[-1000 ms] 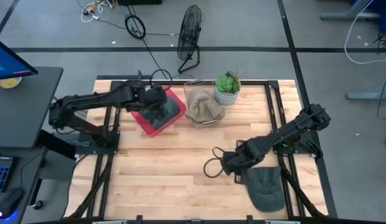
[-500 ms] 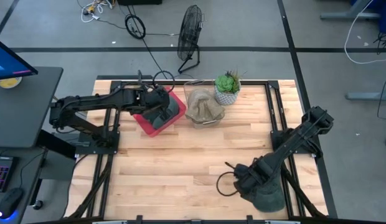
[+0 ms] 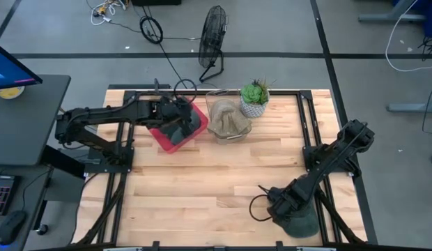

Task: Pick & Place hat
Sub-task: Put the black cap into the pink bin

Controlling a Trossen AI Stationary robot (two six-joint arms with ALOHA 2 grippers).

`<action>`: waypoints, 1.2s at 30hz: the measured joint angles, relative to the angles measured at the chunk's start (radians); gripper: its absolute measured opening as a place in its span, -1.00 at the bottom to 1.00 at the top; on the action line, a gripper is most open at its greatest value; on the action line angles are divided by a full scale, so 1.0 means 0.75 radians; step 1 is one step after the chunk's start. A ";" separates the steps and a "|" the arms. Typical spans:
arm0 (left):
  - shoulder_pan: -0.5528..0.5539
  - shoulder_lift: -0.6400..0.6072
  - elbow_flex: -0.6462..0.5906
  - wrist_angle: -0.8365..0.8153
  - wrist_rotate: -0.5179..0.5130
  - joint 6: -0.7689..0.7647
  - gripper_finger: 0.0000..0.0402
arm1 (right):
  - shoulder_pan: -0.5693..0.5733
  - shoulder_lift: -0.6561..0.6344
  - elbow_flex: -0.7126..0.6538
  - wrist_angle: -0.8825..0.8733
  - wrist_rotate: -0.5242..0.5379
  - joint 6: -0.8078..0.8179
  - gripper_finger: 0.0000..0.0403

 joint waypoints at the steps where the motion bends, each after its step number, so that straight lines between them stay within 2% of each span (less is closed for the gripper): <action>1: -0.011 0.000 0.000 0.004 0.049 0.031 -0.24 | 0.001 0.000 -0.007 0.005 0.015 -0.044 0.15; 5: -0.077 0.018 0.001 0.034 0.202 0.157 -0.24 | 0.002 0.000 -0.010 0.002 0.062 -0.217 -0.10; 10: -0.168 0.069 -0.001 0.032 0.328 0.303 -0.24 | -0.005 0.000 -0.010 -0.002 0.045 -0.328 -0.75; 12: -0.199 0.089 0.000 0.070 0.379 0.347 -0.24 | -0.005 0.000 -0.004 0.002 0.036 -0.376 -0.92; 16: -0.243 0.142 0.000 0.120 0.462 0.412 -0.24 | -0.005 0.001 0.047 -0.010 0.056 -0.532 -0.92; 19: -0.258 0.180 0.000 0.174 0.480 0.407 -0.24 | -0.011 0.001 0.114 -0.012 0.110 -0.799 -0.97; 22: -0.263 0.224 0.000 0.180 0.494 0.323 -0.24 | -0.013 0.001 0.191 -0.015 0.238 -1.203 -0.97; 27: -0.263 0.311 0.000 0.180 0.528 0.213 -0.24 | -0.014 0.000 0.270 0.007 0.514 -2.013 -0.98; 29: -0.263 0.340 -0.001 0.179 0.593 0.232 -0.24 | -0.028 0.000 0.271 0.021 0.603 -2.236 -0.99; 32: -0.272 0.377 -0.001 0.245 0.728 0.268 -0.24 | -0.085 0.000 0.271 0.027 0.656 -2.376 -0.99; 36: -0.314 0.405 -0.001 0.440 0.783 0.245 -0.24 | -0.153 0.000 0.271 0.034 0.660 -2.568 -0.99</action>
